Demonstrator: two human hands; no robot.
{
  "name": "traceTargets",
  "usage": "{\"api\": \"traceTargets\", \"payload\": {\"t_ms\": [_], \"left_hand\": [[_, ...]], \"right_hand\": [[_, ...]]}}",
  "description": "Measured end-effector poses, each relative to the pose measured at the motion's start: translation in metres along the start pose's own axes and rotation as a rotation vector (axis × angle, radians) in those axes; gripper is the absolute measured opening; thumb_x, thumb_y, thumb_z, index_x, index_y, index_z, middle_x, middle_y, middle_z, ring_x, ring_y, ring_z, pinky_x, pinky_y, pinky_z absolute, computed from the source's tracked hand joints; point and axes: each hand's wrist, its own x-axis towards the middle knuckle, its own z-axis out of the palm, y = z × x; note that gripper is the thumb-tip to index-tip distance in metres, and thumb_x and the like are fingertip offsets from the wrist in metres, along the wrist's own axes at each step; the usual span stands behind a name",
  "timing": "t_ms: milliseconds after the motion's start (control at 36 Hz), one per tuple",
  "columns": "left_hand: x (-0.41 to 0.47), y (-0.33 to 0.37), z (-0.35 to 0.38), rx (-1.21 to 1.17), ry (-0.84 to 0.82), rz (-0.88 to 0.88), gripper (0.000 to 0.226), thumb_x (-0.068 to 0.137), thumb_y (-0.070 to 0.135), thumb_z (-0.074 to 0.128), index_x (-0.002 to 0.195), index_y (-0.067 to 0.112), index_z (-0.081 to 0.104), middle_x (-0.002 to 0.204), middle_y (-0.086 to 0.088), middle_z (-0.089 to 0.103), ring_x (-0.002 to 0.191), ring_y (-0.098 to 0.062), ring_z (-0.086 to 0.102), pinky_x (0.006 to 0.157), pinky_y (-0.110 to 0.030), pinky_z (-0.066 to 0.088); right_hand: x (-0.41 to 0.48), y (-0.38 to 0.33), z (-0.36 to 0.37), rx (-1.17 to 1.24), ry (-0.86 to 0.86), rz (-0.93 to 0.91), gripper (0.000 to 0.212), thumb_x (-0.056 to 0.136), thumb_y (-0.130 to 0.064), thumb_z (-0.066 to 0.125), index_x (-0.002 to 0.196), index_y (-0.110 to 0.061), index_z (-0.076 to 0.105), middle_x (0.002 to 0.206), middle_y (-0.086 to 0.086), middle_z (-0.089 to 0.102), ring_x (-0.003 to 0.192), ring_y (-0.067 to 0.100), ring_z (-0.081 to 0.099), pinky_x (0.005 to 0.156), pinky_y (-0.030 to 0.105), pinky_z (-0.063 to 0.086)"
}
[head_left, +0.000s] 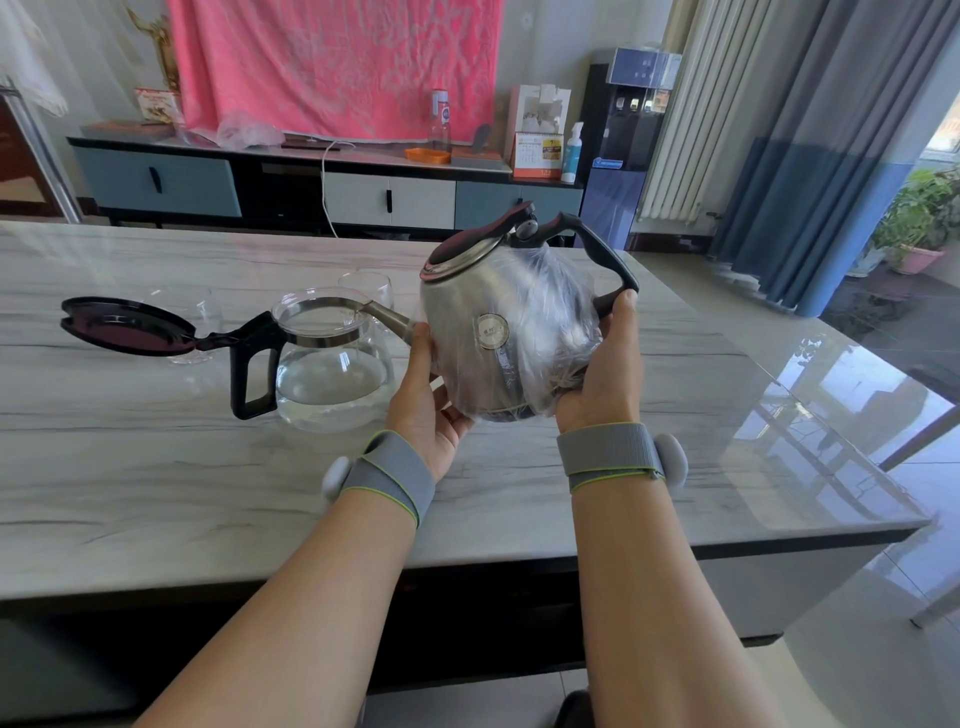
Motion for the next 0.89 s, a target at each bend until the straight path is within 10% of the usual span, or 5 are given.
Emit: {"api": "traceTargets", "payload": {"t_ms": [889], "left_hand": [[0.0034,-0.0003,-0.0012,0.004,-0.009,0.004,0.056,0.08,0.062,0.071,0.107,0.014,0.068,0.083,-0.01,0.076,0.075,-0.022,0.076,0.075,-0.039,0.063]], "right_hand": [[0.0004,-0.001,-0.0008,-0.001,0.009,0.001,0.039,0.107,-0.051,0.054,0.084,-0.024,0.07,0.08,-0.008,0.079,0.08,0.013,0.076,0.07,0.032,0.06]]}}
